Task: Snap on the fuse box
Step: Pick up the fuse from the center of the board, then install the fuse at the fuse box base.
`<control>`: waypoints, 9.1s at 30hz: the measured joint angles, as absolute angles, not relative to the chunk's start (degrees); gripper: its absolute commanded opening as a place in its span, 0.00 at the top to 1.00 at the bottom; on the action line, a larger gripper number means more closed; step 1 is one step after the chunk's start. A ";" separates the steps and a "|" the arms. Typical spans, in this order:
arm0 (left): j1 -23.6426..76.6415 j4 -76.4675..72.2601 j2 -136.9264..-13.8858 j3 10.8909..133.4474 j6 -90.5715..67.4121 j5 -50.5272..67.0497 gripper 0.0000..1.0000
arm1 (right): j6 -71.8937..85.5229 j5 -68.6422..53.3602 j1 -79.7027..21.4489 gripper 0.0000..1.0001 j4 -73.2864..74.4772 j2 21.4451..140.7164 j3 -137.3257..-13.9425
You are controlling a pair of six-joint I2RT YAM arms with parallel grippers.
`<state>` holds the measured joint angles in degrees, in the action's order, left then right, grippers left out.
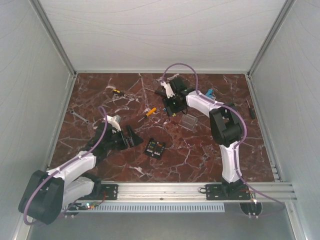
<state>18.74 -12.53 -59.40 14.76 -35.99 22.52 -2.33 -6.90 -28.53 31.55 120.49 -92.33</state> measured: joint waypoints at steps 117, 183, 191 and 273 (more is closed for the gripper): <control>47.81 -44.51 -69.06 18.79 -39.90 -1.08 0.77 | 38.89 -3.31 -45.78 0.88 12.56 73.01 -52.18; 34.48 -42.24 -57.69 16.40 -29.32 48.97 1.00 | -1.45 -52.31 -40.42 0.87 12.27 73.32 -52.71; 34.26 -43.05 -58.39 16.40 -29.89 50.00 1.00 | -2.24 -53.54 -40.77 1.00 13.10 73.34 -52.93; 33.06 -3.03 -73.01 26.06 -30.15 4.05 0.30 | -5.67 -1.23 -54.98 1.00 3.11 90.17 -48.71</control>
